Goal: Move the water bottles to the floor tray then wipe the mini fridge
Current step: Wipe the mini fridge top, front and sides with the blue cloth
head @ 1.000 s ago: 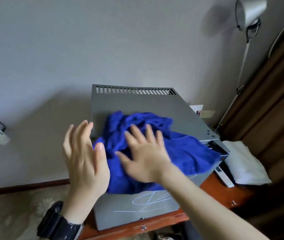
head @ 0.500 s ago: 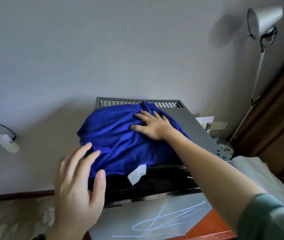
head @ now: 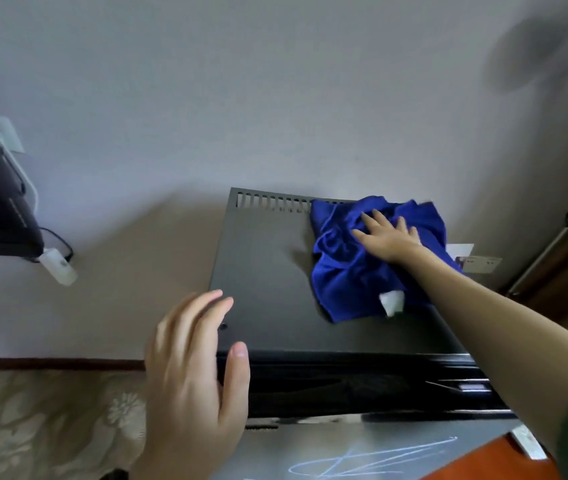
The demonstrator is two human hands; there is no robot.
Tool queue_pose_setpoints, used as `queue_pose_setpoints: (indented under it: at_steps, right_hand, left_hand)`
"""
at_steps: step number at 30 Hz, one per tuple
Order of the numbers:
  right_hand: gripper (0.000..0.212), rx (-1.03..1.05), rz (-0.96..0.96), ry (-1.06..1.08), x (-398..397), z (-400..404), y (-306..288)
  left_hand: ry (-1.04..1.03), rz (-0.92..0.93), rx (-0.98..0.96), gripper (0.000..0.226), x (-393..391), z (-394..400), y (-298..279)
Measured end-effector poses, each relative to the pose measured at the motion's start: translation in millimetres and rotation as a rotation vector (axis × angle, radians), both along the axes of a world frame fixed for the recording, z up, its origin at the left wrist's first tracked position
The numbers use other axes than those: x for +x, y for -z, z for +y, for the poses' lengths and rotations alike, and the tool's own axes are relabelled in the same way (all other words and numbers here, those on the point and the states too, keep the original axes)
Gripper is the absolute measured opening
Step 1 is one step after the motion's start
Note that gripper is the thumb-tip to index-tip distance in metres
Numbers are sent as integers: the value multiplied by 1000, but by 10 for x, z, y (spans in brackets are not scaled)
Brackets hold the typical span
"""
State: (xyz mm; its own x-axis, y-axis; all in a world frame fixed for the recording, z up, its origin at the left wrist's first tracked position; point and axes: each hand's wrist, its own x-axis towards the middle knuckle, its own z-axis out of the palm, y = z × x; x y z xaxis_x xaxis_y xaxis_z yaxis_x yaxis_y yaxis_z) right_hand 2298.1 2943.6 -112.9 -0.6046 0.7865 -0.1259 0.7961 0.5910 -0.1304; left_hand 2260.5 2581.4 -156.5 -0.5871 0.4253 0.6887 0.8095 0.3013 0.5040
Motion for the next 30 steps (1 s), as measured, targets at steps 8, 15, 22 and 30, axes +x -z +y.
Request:
queue_pose_setpoints:
  at_steps: [8,15,22,30]
  right_hand:
    - [68,-48,21,-286,-1337,-1035,-3]
    - [55,-63,2,-588,-944,-2017,1]
    - [50,7,129,-612,56,-2564,67]
    - [47,61,252,-417,875,-2341,171]
  left_hand:
    - [-34,-82,44,57,15,0,-17]
    - [-101,-22,119,65,26,-35,14]
    - [239,-221,94,56,14,-143,-48]
    - [284,-220,-78,37,-18,-169,-226]
